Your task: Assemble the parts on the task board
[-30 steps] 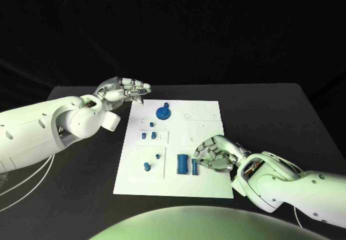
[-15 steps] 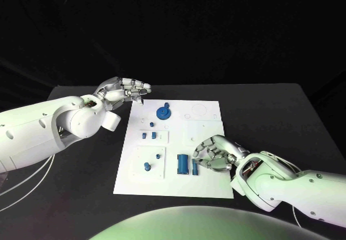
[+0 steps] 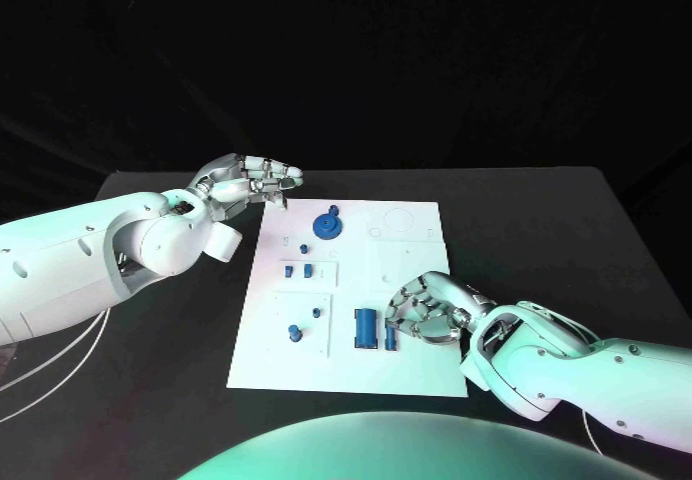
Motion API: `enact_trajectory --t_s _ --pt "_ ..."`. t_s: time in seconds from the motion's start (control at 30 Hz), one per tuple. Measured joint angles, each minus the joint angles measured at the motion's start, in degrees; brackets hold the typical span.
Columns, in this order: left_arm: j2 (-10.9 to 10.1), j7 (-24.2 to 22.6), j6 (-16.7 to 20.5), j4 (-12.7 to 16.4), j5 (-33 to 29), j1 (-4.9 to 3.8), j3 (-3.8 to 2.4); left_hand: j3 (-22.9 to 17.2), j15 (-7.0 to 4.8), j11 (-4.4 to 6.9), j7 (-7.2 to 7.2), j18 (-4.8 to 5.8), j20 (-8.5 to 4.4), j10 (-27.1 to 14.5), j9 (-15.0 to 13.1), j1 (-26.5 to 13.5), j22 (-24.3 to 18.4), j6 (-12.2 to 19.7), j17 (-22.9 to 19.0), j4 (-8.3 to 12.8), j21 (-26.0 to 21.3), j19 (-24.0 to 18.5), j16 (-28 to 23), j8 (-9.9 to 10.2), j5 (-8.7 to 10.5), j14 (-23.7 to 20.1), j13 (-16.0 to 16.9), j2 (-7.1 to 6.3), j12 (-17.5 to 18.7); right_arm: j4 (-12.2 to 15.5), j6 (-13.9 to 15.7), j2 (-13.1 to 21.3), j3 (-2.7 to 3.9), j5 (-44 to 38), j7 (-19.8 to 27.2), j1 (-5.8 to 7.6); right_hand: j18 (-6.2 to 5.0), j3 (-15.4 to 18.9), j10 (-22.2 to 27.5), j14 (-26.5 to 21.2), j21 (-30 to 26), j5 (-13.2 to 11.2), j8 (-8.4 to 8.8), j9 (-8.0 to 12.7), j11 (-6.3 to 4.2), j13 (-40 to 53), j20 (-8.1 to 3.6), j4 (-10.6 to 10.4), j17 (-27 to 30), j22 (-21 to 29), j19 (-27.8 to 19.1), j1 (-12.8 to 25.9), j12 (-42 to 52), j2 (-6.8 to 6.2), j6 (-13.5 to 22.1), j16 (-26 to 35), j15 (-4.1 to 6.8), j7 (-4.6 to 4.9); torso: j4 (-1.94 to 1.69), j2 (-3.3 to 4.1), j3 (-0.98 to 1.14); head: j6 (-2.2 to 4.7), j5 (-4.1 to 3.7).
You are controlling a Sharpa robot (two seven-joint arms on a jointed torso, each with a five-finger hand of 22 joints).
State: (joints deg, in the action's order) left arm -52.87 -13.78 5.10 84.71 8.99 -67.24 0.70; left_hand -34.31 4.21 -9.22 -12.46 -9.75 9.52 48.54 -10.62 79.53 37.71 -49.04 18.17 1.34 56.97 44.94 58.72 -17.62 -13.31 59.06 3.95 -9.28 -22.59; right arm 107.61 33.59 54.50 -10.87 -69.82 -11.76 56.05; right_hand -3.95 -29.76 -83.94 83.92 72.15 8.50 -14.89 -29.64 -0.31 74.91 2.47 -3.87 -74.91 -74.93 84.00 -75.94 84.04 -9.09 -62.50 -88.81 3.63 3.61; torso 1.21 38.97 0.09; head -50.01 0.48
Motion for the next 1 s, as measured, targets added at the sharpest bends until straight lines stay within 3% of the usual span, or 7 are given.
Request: enact_trajectory --t_s 0.4,1.0 --pt "0.0 0.0 0.0 0.0 0.0 0.00 0.00 -0.2 0.00 0.00 0.00 0.00 0.00 0.0 0.0 0.0 0.1 0.0 -0.1 0.2 0.0 0.0 0.0 0.0 0.00 0.0 0.0 0.00 0.0 -1.0 -0.6 -0.5 -0.07 -1.6 -0.5 -0.03 0.00 -1.7 0.0 0.2 0.5 0.4 -0.90 -0.9 0.00 0.0 0.00 0.5 0.0 0.0 0.0 -1.2 0.6 1.79 0.0 0.0 0.19 -0.04 -0.02 0.01 0.02 0.00 -0.07" --pt "-0.1 0.1 0.0 0.0 0.0 0.00 0.00 -0.2 0.00 -0.01 0.02 0.00 0.00 -0.4 0.1 0.0 0.2 0.4 -0.1 0.2 0.0 0.0 0.0 0.0 0.00 0.0 0.0 0.00 -0.2 -1.6 -0.6 -0.7 -0.01 -2.6 -0.6 0.00 0.00 -2.1 0.0 0.2 0.5 0.4 -1.46 -1.1 0.01 0.0 0.00 0.7 0.0 0.0 0.0 -1.2 0.6 1.78 0.2 -0.2 0.19 0.14 -0.02 -0.02 -0.04 0.00 0.07"
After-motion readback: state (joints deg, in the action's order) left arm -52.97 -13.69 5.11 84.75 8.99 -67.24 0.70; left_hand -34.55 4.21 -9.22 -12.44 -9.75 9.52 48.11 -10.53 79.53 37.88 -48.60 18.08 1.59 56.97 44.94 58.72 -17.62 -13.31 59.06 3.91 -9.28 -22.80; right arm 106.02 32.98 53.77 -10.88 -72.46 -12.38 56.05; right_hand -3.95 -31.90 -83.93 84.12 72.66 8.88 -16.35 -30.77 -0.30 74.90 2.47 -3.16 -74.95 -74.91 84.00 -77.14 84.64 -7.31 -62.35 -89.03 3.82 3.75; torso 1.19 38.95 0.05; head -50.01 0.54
